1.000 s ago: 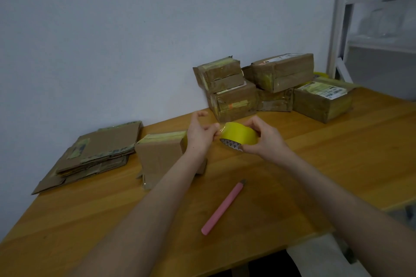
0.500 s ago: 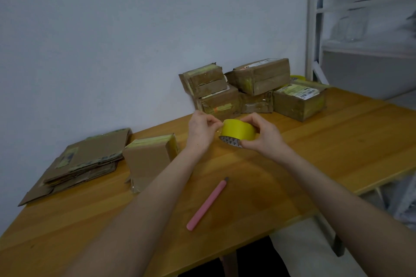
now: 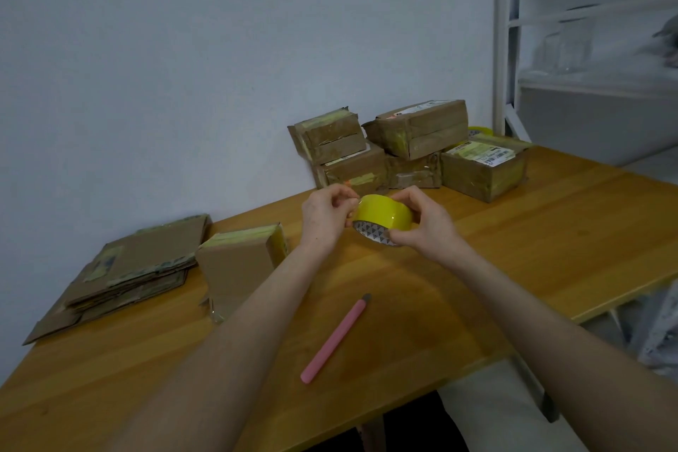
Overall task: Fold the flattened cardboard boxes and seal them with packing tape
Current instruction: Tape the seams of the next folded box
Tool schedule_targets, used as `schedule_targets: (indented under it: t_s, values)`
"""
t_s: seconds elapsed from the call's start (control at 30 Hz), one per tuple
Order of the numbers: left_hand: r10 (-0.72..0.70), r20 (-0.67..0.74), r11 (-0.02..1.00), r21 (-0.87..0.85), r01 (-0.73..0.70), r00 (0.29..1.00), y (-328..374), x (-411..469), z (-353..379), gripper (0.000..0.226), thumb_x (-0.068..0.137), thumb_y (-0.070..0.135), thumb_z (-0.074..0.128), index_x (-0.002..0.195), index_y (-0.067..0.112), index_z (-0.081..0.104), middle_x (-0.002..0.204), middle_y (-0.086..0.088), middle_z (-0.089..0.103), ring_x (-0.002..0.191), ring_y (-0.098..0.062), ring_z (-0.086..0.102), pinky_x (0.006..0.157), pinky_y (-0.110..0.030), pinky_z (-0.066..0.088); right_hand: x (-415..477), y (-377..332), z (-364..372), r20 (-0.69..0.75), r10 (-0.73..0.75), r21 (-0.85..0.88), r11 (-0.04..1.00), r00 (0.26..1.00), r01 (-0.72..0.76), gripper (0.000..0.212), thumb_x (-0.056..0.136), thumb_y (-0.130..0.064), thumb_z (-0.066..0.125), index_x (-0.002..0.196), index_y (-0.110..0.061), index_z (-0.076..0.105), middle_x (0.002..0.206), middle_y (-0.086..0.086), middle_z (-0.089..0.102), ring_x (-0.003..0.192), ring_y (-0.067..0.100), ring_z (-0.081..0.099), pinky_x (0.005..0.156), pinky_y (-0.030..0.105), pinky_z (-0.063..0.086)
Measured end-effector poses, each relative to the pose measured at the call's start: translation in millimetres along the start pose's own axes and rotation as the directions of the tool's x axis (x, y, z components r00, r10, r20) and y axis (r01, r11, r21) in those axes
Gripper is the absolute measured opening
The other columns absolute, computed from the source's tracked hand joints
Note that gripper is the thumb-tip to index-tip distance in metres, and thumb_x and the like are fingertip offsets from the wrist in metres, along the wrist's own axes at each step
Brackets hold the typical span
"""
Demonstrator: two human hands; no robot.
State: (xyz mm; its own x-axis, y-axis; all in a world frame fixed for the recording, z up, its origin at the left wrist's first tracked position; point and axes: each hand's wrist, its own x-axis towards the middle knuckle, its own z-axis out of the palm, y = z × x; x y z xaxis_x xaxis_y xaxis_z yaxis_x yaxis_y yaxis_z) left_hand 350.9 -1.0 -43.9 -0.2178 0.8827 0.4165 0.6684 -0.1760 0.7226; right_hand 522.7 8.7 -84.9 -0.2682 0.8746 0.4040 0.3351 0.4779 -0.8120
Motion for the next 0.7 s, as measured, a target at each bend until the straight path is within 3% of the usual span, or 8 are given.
schedule_targets:
  t_s: [0.2, 0.27, 0.33, 0.4, 0.53, 0.6, 0.7]
  values:
    - [0.018, 0.040, 0.996, 0.081, -0.021, 0.999, -5, 2, -4, 0.012, 0.086, 0.015, 0.068, 0.095, 0.011, 0.074, 0.085, 0.000, 0.066, 0.065, -0.006, 0.061, 0.053, -0.009, 0.049, 2, -1, 4, -0.013, -0.014, -0.012, 1.000, 1.000, 0.014, 0.045, 0.072, -0.007, 0.076, 0.107, -0.021, 0.052, 0.107, -0.002, 0.056, 0.104, 0.017, 0.054, 0.087, 0.042, 0.051]
    - [0.017, 0.006, 0.994, 0.111, -0.018, 1.000, -6, 3, -3, 0.007, 0.086, 0.017, 0.068, 0.090, 0.014, 0.074, 0.086, -0.001, 0.067, 0.072, -0.012, 0.062, 0.059, -0.016, 0.053, 3, -1, 6, -0.010, -0.022, -0.027, 0.999, 1.000, 0.022, 0.045, 0.072, -0.008, 0.077, 0.105, -0.023, 0.051, 0.107, -0.002, 0.057, 0.103, 0.017, 0.055, 0.086, 0.042, 0.051]
    - [0.031, -0.031, 0.978, 0.208, -0.024, 0.999, -8, 5, 0, 0.004, 0.087, 0.022, 0.067, 0.083, 0.022, 0.070, 0.087, 0.001, 0.068, 0.085, -0.016, 0.062, 0.073, -0.031, 0.054, 4, -1, 8, -0.007, -0.025, -0.053, 0.998, 1.000, 0.025, 0.045, 0.071, -0.012, 0.078, 0.103, -0.026, 0.049, 0.105, -0.003, 0.058, 0.101, 0.017, 0.056, 0.084, 0.042, 0.052]
    - [0.041, -0.060, 0.958, 0.287, -0.023, 0.997, -7, 4, 2, 0.010, 0.088, 0.026, 0.065, 0.079, 0.028, 0.063, 0.090, 0.004, 0.067, 0.092, -0.016, 0.060, 0.076, -0.035, 0.053, 5, -3, 8, -0.006, -0.015, -0.099, 0.995, 1.000, 0.014, 0.046, 0.071, -0.017, 0.079, 0.101, -0.031, 0.047, 0.103, -0.004, 0.059, 0.096, 0.017, 0.057, 0.081, 0.044, 0.053]
    - [0.157, -0.038, 0.876, 0.468, -0.121, 0.987, -6, 2, 1, 0.010, 0.090, 0.032, 0.061, 0.087, 0.025, 0.068, 0.103, 0.007, 0.048, 0.091, -0.009, 0.047, 0.065, -0.027, 0.042, 7, -11, 6, 0.012, 0.020, -0.284, 0.959, 1.000, -0.016, 0.048, 0.072, -0.027, 0.078, 0.106, -0.036, 0.045, 0.103, -0.009, 0.058, 0.091, 0.014, 0.056, 0.073, 0.037, 0.051]
    - [0.179, -0.027, 0.840, 0.524, -0.138, 0.983, -8, 1, -3, 0.019, 0.093, 0.033, 0.058, 0.099, 0.022, 0.073, 0.108, 0.006, 0.054, 0.091, -0.011, 0.054, 0.065, -0.027, 0.044, 8, -16, 5, 0.015, 0.035, -0.436, 0.899, 0.999, -0.025, 0.048, 0.076, -0.030, 0.076, 0.113, -0.032, 0.045, 0.101, -0.009, 0.055, 0.088, 0.014, 0.053, 0.067, 0.032, 0.045]
    - [0.126, -0.088, 0.873, 0.482, -0.068, 0.988, -12, 1, -25, 0.023, 0.095, 0.028, 0.056, 0.111, 0.019, 0.071, 0.105, 0.001, 0.069, 0.088, -0.018, 0.066, 0.078, -0.033, 0.054, 6, -11, 1, -0.012, 0.094, -0.598, 0.797, 0.995, -0.083, 0.049, 0.079, -0.033, 0.074, 0.117, -0.029, 0.043, 0.103, -0.005, 0.056, 0.088, 0.016, 0.052, 0.070, 0.030, 0.043]
